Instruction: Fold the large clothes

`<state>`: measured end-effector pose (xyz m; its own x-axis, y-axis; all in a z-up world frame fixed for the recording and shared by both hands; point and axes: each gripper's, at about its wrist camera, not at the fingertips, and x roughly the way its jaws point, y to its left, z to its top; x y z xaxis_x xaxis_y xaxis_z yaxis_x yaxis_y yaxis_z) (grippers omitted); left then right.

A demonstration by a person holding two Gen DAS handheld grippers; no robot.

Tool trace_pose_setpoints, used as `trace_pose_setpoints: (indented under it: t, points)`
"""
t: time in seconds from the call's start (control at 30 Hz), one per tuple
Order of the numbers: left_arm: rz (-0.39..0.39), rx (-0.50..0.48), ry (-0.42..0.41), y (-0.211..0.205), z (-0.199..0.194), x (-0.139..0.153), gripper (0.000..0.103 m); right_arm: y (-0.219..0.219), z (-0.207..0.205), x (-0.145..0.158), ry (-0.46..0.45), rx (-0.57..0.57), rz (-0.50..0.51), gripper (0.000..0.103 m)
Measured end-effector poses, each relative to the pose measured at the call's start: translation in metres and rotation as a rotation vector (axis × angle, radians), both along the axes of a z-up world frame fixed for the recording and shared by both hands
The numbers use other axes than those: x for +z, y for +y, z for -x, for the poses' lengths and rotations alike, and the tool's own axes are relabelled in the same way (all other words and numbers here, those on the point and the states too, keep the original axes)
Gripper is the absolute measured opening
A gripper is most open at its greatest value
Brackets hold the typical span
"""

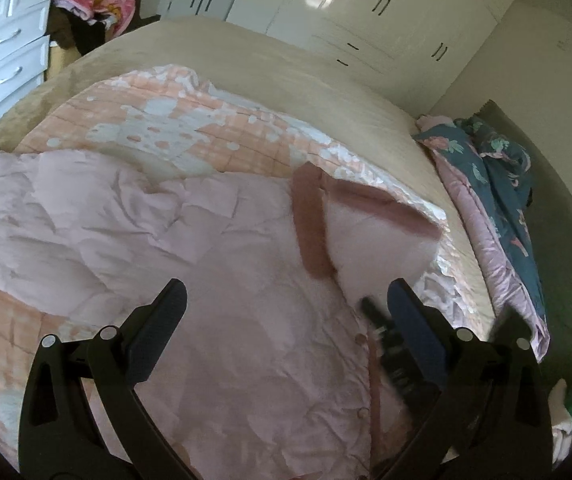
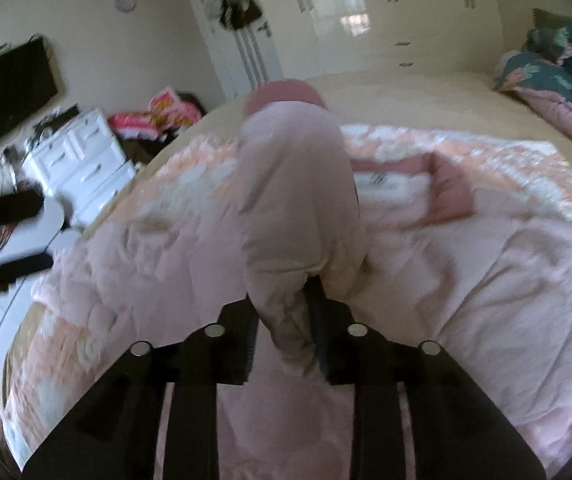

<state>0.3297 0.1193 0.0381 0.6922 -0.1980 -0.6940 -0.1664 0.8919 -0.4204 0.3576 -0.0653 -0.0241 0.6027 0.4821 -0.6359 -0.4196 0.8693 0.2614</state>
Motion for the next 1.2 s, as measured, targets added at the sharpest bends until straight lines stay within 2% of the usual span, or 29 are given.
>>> trace_pose_setpoints:
  t: [0.1, 0.17, 0.23, 0.3, 0.4, 0.5, 0.6, 0.63, 0.7, 0.73, 0.87, 1.03, 1.2]
  points:
    - [0.001, -0.001, 0.001, -0.001, 0.001, 0.0, 0.094, 0.009, 0.003, -0.019, 0.083, 0.063, -0.022, 0.044]
    - [0.002, 0.0, 0.004, -0.002, 0.0, 0.0, 0.094, 0.016, 0.009, -0.028, 0.108, 0.11, 0.004, 0.052]
    - [-0.003, 0.002, 0.007, -0.003, -0.001, -0.001, 0.094, 0.019, 0.017, -0.03, 0.139, 0.165, -0.004, 0.075]
    - [-0.009, 0.006, 0.011, -0.004, -0.001, -0.001, 0.094, 0.013, 0.03, -0.024, 0.175, 0.206, -0.04, 0.087]
    - [-0.025, 0.004, 0.017, -0.01, -0.003, -0.004, 0.094, -0.012, 0.046, -0.007, 0.179, 0.222, -0.105, 0.089]
    - [-0.03, -0.015, 0.033, -0.021, -0.006, -0.01, 0.094, -0.058, 0.05, 0.014, 0.116, 0.123, -0.124, 0.088]
    - [-0.058, -0.063, 0.047, -0.045, -0.01, -0.018, 0.094, -0.107, 0.04, 0.025, 0.073, -0.049, -0.072, 0.088]
    - [-0.08, -0.087, 0.055, -0.057, -0.012, -0.021, 0.094, -0.126, 0.035, 0.029, 0.052, -0.121, -0.025, 0.088]
    - [-0.12, -0.138, 0.069, -0.079, -0.015, -0.028, 0.094, -0.156, 0.025, 0.034, 0.026, -0.22, 0.05, 0.088]
    - [-0.143, -0.171, 0.078, -0.091, -0.018, -0.033, 0.094, -0.166, 0.022, 0.034, 0.031, -0.239, 0.054, 0.088]
    - [-0.202, -0.252, 0.14, -0.118, -0.028, -0.061, 0.094, -0.187, 0.011, 0.031, 0.079, -0.26, 0.069, 0.088]
    - [-0.245, -0.197, 0.242, -0.104, -0.038, -0.097, 0.094, -0.187, -0.001, 0.018, 0.138, -0.243, 0.068, 0.088]
    - [-0.197, -0.177, 0.274, -0.085, -0.039, -0.121, 0.094, -0.191, -0.008, -0.005, 0.182, -0.244, 0.088, 0.089]
